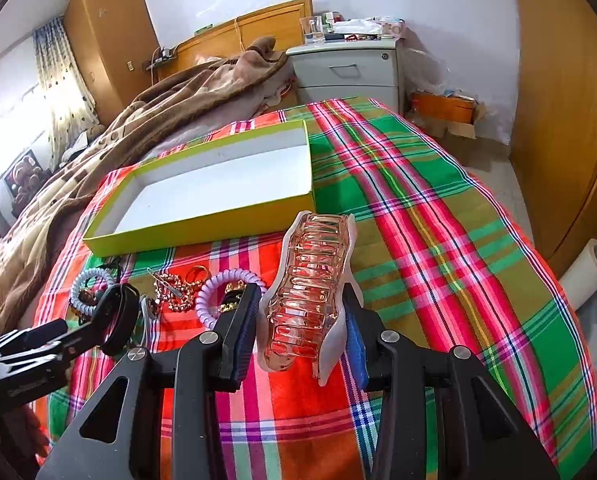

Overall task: Organize jewelry
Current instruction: 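Grasp the black band bracelet with the left gripper while the right gripper holds the claw clip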

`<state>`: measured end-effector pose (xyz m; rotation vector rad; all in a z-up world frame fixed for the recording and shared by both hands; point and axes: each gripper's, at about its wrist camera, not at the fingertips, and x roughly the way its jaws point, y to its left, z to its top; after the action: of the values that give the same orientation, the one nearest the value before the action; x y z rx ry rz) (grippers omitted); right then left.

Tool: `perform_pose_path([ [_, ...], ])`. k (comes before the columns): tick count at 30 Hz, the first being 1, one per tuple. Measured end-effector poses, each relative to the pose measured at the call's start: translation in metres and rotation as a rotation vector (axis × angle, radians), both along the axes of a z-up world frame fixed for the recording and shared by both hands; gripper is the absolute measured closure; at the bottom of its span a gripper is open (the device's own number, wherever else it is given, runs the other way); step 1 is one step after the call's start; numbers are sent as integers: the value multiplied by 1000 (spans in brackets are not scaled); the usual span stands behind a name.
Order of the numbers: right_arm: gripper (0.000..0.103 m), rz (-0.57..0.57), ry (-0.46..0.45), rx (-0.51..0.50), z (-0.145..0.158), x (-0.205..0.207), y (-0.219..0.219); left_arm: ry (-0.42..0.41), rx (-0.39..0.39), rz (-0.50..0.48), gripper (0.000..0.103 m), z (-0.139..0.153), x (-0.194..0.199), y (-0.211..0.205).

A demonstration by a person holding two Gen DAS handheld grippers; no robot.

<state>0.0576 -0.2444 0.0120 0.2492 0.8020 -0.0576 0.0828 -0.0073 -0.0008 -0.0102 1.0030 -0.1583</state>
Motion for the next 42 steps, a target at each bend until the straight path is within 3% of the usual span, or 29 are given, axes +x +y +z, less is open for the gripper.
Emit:
perform_pose_path([
  [10, 63, 23, -18, 7, 1, 2, 0, 75, 70, 57, 25, -13, 8, 3],
  [18, 63, 12, -13, 13, 0, 1, -4, 51, 90, 54, 26, -14, 7, -2],
  [21, 63, 11, -14, 11, 0, 1, -4, 31, 86, 43, 33, -14, 6, -6],
  [28, 63, 10, -14, 7, 2, 1, -2, 18, 101, -46, 71, -9, 2, -25],
  [35, 63, 9, -24, -5, 3, -2, 0, 26, 56, -82, 86, -7, 2, -29],
  [42, 63, -1, -43, -27, 11, -6, 1, -7, 4, -92, 93, 2, -2, -26],
])
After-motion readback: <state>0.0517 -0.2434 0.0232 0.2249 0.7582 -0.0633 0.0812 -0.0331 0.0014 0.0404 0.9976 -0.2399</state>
